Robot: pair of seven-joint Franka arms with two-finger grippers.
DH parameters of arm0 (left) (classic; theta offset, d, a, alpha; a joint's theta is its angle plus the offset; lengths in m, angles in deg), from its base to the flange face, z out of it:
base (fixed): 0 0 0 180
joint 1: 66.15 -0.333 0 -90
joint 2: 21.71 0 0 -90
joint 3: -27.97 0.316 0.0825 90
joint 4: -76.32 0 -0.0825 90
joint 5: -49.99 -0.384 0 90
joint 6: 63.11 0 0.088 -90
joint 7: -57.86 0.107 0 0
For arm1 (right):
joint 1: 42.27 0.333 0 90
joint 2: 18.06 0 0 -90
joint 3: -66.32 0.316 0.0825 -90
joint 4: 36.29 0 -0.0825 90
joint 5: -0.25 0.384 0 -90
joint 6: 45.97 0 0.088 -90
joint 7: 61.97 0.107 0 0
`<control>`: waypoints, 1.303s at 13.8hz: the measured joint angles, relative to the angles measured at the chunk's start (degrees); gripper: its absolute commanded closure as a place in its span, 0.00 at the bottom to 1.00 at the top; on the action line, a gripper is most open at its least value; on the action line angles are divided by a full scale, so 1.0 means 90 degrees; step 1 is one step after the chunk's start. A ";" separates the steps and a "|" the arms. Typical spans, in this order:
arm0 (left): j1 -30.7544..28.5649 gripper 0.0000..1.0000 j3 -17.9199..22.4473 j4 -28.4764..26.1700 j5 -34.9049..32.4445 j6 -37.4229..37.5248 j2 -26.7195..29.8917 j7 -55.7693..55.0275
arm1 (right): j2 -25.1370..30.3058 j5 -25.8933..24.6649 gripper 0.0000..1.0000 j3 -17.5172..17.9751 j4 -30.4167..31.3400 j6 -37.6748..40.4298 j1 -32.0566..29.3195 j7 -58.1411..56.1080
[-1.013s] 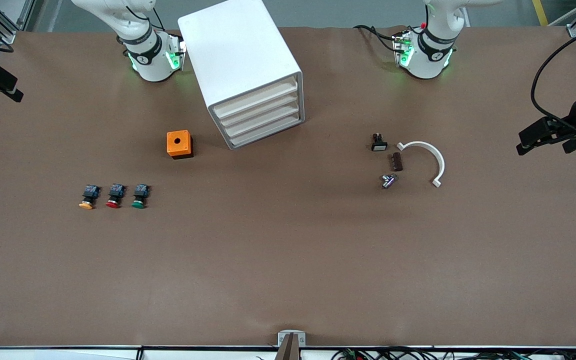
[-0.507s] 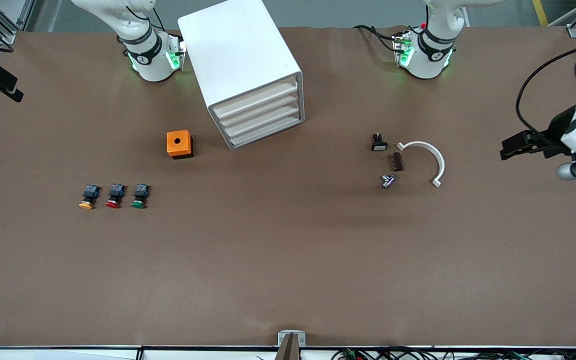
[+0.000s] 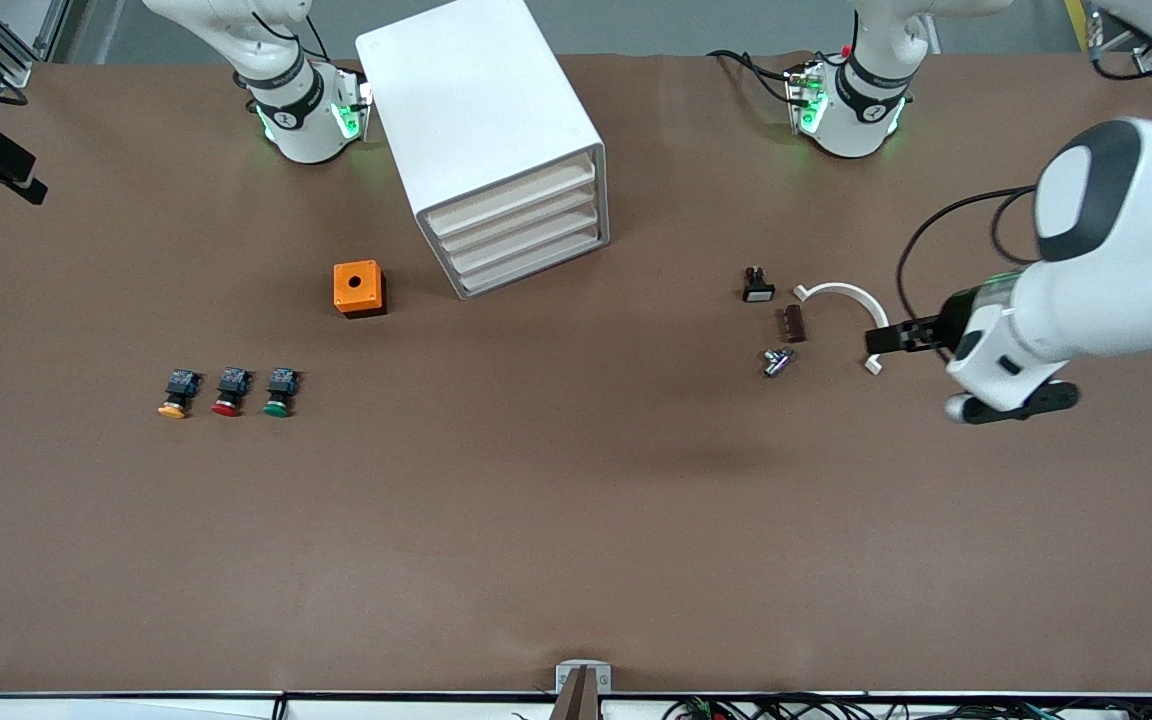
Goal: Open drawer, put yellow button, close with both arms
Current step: 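Move the left gripper toward the white cabinet's drawer, then grasp the top drawer's front edge with the left gripper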
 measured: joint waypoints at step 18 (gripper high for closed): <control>0.1400 0.00 -0.0026 0.0537 0.3334 0.0867 -0.1890 -0.8951 | 0.0000 0.0000 0.00 0.0003 0.0004 0.0003 0.0001 0.0000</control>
